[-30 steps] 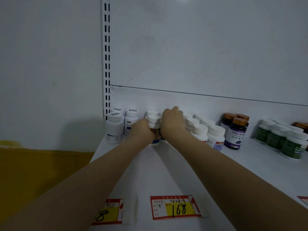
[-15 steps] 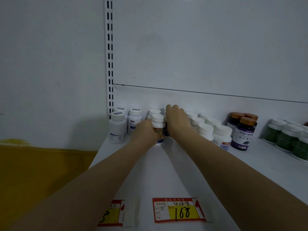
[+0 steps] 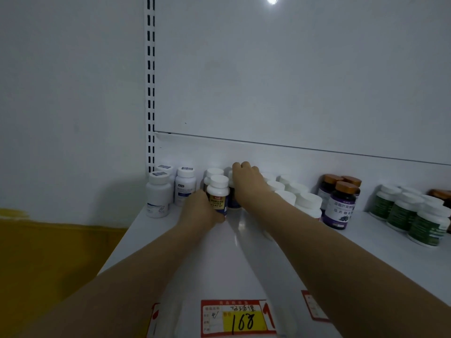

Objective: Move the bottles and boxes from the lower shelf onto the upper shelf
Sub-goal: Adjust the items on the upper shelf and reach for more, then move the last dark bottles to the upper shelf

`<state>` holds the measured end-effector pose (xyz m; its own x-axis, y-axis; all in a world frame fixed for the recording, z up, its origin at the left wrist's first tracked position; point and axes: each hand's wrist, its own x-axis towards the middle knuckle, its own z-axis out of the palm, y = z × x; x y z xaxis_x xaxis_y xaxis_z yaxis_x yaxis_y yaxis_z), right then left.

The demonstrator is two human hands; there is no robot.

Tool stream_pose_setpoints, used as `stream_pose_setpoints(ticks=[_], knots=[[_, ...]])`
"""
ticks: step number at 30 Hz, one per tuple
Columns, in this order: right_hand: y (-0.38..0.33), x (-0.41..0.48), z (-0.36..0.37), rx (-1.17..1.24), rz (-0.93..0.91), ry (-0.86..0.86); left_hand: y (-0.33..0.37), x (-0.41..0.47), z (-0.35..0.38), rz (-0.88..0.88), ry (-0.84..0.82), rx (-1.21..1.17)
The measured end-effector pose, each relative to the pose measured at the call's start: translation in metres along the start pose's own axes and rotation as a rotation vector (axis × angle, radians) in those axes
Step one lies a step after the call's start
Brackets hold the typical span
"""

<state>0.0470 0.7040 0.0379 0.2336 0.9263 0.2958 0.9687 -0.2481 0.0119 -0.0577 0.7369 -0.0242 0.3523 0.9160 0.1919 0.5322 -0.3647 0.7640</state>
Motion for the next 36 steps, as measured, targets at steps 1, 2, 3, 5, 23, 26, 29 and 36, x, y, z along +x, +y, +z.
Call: stream_pose_setpoints(ticks=[1,2,3,5,23,26,29,36], knots=[[0.0,-0.002,-0.001,-0.008,0.004,0.008,0.003,-0.003,0.0,0.0,-0.003,0.002],[0.0,-0.004,-0.002,-0.015,0.006,0.023,0.006,-0.006,-0.002,-0.004,-0.007,0.015],[0.0,-0.007,-0.005,-0.023,0.004,0.039,0.009,-0.01,-0.004,-0.006,-0.011,0.035],[0.0,-0.016,-0.012,-0.039,-0.011,0.054,0.013,-0.018,-0.01,-0.013,-0.012,0.107],[0.02,-0.148,-0.068,-0.058,-0.05,-0.194,0.063,-0.135,-0.044,0.061,-0.093,0.432],[0.045,-0.181,-0.082,-0.049,-0.044,-0.213,0.087,-0.166,-0.038,0.071,-0.08,0.412],[0.08,-0.219,-0.094,-0.083,-0.055,-0.205,0.117,-0.202,-0.02,0.105,-0.055,0.364],[0.18,-0.319,-0.114,-0.098,-0.011,-0.188,0.185,-0.283,0.06,0.142,-0.057,0.168]])
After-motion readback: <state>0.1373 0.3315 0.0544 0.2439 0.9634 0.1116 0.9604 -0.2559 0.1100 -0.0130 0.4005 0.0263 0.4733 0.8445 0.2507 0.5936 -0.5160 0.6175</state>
